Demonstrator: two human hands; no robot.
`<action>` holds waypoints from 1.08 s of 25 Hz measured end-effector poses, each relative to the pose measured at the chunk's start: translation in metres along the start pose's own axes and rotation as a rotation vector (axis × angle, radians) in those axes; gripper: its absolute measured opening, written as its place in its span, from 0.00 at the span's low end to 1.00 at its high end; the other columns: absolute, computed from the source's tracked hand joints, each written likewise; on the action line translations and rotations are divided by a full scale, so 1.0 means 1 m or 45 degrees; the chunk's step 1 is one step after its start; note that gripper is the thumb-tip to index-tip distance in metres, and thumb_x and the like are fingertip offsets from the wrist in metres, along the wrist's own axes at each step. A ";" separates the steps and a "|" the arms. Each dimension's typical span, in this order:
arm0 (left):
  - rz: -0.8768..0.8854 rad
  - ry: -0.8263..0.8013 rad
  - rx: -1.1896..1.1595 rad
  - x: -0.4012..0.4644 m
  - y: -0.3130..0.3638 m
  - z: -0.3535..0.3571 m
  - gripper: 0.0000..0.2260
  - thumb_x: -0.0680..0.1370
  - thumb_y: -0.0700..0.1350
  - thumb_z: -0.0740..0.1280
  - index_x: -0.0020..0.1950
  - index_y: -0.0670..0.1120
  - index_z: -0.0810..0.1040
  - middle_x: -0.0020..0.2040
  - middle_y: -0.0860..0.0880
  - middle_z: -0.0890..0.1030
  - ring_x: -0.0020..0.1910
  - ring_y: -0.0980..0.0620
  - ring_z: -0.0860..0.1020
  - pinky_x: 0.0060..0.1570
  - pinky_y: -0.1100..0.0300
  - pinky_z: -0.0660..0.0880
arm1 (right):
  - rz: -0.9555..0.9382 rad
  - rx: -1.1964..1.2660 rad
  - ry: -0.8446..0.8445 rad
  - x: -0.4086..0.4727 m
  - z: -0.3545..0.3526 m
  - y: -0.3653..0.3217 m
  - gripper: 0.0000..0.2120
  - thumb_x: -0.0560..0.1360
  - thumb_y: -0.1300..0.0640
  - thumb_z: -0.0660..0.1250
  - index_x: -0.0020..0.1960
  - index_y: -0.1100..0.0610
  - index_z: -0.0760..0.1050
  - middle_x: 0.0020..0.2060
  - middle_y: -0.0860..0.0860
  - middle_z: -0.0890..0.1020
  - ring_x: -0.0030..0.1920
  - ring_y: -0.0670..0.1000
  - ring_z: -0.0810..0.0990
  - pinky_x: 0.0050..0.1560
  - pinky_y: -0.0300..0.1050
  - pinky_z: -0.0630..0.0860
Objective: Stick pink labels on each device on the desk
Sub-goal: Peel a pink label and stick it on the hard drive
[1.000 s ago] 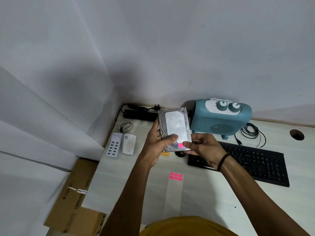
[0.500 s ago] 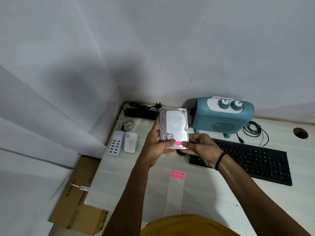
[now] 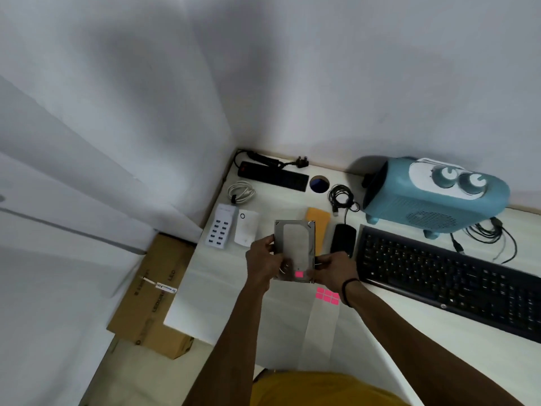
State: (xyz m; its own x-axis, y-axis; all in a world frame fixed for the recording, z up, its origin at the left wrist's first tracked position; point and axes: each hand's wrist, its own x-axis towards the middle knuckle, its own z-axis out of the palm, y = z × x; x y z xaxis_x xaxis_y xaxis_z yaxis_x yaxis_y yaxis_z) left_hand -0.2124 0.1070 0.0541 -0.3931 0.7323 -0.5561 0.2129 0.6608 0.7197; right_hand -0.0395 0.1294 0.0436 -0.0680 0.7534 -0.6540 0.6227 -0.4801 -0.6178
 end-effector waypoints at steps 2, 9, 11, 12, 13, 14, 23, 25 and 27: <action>0.003 0.035 0.136 0.023 0.002 -0.003 0.14 0.70 0.35 0.71 0.53 0.46 0.85 0.48 0.47 0.87 0.50 0.45 0.84 0.49 0.50 0.83 | 0.027 -0.044 -0.009 0.015 0.014 -0.012 0.15 0.64 0.54 0.81 0.49 0.57 0.86 0.41 0.54 0.87 0.41 0.50 0.84 0.44 0.41 0.80; 0.132 0.016 0.715 0.118 0.053 0.006 0.14 0.69 0.37 0.69 0.53 0.45 0.85 0.50 0.42 0.86 0.53 0.40 0.83 0.50 0.51 0.80 | 0.248 0.087 -0.031 0.098 0.037 -0.038 0.16 0.62 0.50 0.82 0.44 0.58 0.85 0.42 0.57 0.87 0.45 0.57 0.85 0.51 0.54 0.83; 0.102 0.022 0.820 0.134 0.060 0.015 0.14 0.71 0.37 0.70 0.56 0.42 0.83 0.54 0.40 0.84 0.57 0.40 0.81 0.53 0.53 0.78 | 0.275 0.043 -0.112 0.119 0.036 -0.035 0.15 0.64 0.53 0.78 0.48 0.58 0.84 0.46 0.57 0.86 0.50 0.58 0.85 0.54 0.55 0.82; 0.080 0.032 0.844 0.138 0.062 0.019 0.13 0.72 0.37 0.70 0.57 0.41 0.82 0.56 0.39 0.83 0.58 0.40 0.80 0.55 0.53 0.77 | 0.296 0.029 -0.127 0.126 0.036 -0.035 0.15 0.65 0.54 0.77 0.50 0.58 0.84 0.48 0.57 0.86 0.52 0.57 0.85 0.55 0.54 0.81; 0.063 0.047 0.854 0.141 0.061 0.022 0.13 0.74 0.37 0.69 0.59 0.40 0.80 0.58 0.39 0.81 0.60 0.40 0.79 0.57 0.52 0.76 | 0.311 0.028 -0.133 0.130 0.036 -0.036 0.15 0.66 0.54 0.77 0.51 0.58 0.84 0.49 0.57 0.86 0.52 0.57 0.84 0.55 0.54 0.81; 0.042 0.061 0.853 0.143 0.059 0.024 0.13 0.75 0.37 0.69 0.60 0.40 0.79 0.60 0.38 0.80 0.61 0.40 0.78 0.59 0.52 0.75 | 0.325 0.033 -0.130 0.134 0.038 -0.034 0.16 0.66 0.54 0.78 0.51 0.59 0.84 0.49 0.56 0.86 0.52 0.57 0.84 0.56 0.53 0.81; -0.007 0.077 0.842 0.147 0.048 0.035 0.15 0.78 0.39 0.68 0.65 0.38 0.73 0.65 0.38 0.76 0.65 0.40 0.75 0.64 0.52 0.72 | 0.370 -0.170 0.071 0.137 0.052 -0.039 0.22 0.65 0.47 0.80 0.52 0.61 0.83 0.49 0.56 0.85 0.52 0.55 0.83 0.46 0.41 0.78; -0.016 0.054 0.840 0.144 0.046 0.038 0.16 0.78 0.39 0.67 0.65 0.37 0.73 0.65 0.37 0.75 0.65 0.39 0.75 0.65 0.52 0.71 | 0.385 -0.183 0.126 0.136 0.055 -0.041 0.21 0.65 0.50 0.80 0.51 0.62 0.83 0.49 0.58 0.84 0.52 0.56 0.83 0.43 0.42 0.77; -0.005 0.036 0.861 0.142 0.046 0.041 0.16 0.78 0.39 0.67 0.65 0.37 0.73 0.65 0.37 0.76 0.65 0.39 0.75 0.64 0.52 0.71 | 0.369 -0.189 0.188 0.138 0.059 -0.044 0.17 0.67 0.54 0.79 0.50 0.64 0.81 0.50 0.60 0.83 0.53 0.59 0.82 0.46 0.47 0.80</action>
State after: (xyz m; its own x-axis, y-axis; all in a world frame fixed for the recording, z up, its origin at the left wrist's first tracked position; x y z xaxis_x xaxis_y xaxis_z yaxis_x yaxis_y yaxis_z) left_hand -0.2218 0.2482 -0.0087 -0.4160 0.7313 -0.5404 0.7208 0.6275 0.2944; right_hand -0.1219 0.2278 -0.0452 0.2348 0.6572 -0.7162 0.7068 -0.6212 -0.3383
